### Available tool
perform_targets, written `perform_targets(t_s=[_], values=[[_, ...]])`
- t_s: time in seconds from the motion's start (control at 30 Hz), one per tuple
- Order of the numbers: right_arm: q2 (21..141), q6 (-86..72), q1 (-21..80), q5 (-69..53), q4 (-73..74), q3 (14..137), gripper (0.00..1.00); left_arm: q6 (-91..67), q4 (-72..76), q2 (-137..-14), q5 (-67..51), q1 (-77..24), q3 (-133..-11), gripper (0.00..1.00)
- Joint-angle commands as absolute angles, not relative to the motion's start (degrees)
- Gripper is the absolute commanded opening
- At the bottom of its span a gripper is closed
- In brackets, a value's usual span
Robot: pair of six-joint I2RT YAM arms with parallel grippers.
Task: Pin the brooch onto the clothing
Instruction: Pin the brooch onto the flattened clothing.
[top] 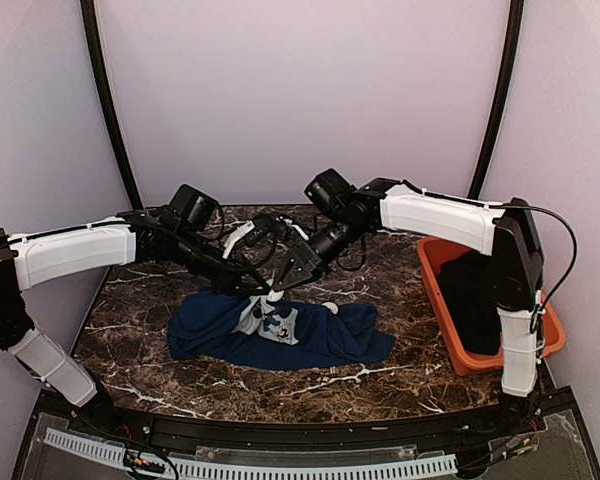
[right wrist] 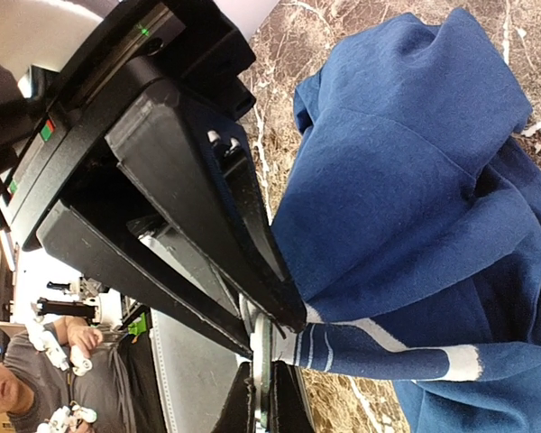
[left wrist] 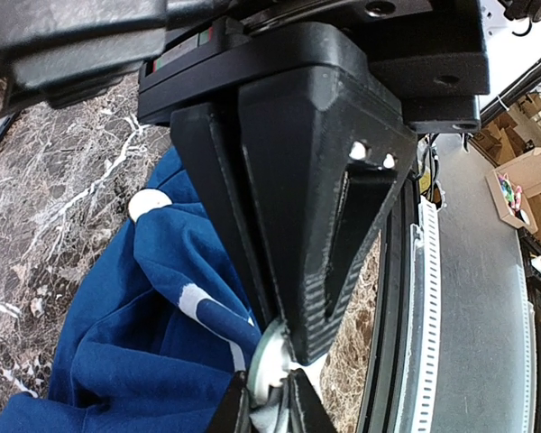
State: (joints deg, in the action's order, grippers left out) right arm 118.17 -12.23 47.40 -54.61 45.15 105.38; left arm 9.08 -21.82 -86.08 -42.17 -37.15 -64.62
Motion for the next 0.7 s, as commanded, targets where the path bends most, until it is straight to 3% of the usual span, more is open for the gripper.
perform_targets(t_s=[0.0,0.3,0.43,0.67], values=[[118.38,-11.33,48.16,-53.72,43.57,109.80,0.00,12.21,-26.13,-86.89,-40.34,-38.93,-65.43,0.12],[118.79,-9.25,47.93,-52.21,46.44,111.18,0.00,13.00,-26.69,-86.38,-41.85,-38.92,-65.57,0.13],[118.82,-8.89,47.09,-53.59,46.28,110.85,0.00,13.37,-26.63,-85.49,-42.76,-38.85,-65.35,0.25],[118.26,-8.31,45.81,-54.48,46.12,109.94,0.00,11.17,-23.39,-82.94,-43.38,-36.95,-63.87,0.33]])
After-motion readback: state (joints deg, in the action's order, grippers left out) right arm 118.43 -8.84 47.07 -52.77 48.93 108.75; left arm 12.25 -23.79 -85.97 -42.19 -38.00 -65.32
